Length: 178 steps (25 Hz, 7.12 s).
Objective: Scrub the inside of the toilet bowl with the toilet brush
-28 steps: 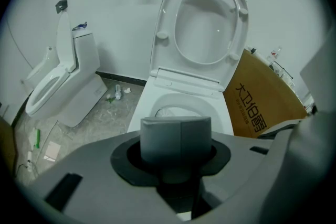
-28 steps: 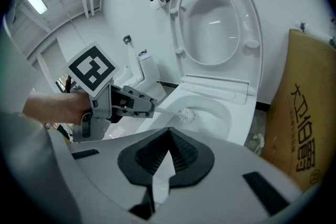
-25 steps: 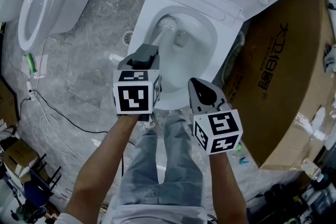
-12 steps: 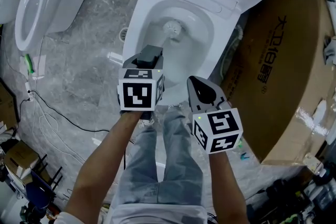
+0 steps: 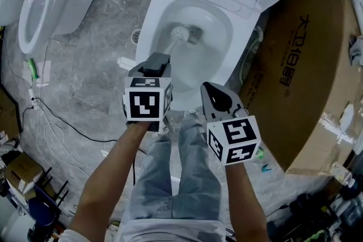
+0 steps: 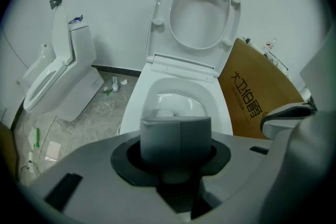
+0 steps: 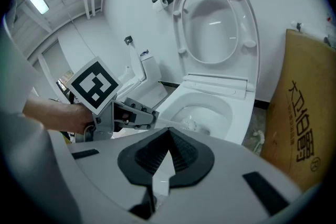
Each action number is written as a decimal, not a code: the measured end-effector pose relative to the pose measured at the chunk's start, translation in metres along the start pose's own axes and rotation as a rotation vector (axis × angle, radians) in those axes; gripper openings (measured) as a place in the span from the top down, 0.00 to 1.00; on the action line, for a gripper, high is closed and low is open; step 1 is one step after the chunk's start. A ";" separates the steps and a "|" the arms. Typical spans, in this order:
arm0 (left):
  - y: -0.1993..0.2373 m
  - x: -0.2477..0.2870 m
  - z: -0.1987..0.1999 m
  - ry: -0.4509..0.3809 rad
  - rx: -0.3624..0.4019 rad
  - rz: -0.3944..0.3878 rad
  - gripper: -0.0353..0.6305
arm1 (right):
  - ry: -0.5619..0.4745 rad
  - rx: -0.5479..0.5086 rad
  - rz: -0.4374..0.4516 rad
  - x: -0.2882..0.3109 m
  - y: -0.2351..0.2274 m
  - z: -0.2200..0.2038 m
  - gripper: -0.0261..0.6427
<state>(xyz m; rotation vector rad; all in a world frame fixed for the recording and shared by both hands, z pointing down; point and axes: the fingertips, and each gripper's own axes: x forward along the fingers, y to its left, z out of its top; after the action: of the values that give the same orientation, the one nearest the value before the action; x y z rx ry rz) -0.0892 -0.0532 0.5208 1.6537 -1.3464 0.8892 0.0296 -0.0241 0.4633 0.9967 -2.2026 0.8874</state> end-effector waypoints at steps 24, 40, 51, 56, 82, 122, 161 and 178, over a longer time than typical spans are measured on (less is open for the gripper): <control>-0.011 -0.038 -0.074 0.084 0.037 -0.030 0.71 | -0.021 0.002 0.004 -0.012 0.029 -0.012 0.96; -0.057 -0.023 -0.074 0.091 0.064 -0.101 0.71 | -0.024 0.026 -0.025 -0.020 0.009 -0.015 0.96; -0.069 -0.005 -0.047 0.078 0.090 -0.118 0.71 | -0.019 0.037 -0.030 -0.015 -0.010 -0.011 0.96; -0.073 0.008 -0.031 0.064 0.100 -0.118 0.71 | -0.013 0.037 -0.027 -0.011 -0.017 -0.010 0.96; -0.048 0.046 0.027 0.009 0.080 -0.072 0.71 | 0.020 0.032 -0.006 0.010 -0.036 -0.002 0.96; -0.029 0.101 -0.028 0.088 0.028 -0.045 0.71 | 0.002 0.053 0.004 0.031 -0.027 -0.016 0.96; -0.017 -0.176 -0.058 -0.139 0.040 -0.112 0.71 | -0.178 0.004 -0.120 -0.088 0.145 0.027 0.96; -0.037 -0.362 -0.005 -0.408 0.100 -0.179 0.71 | -0.361 -0.107 -0.185 -0.215 0.229 0.109 0.96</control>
<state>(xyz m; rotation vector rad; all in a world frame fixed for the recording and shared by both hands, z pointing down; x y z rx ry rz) -0.1190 0.1047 0.1947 2.0773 -1.4059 0.5375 -0.0533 0.1013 0.1669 1.3690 -2.3688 0.5313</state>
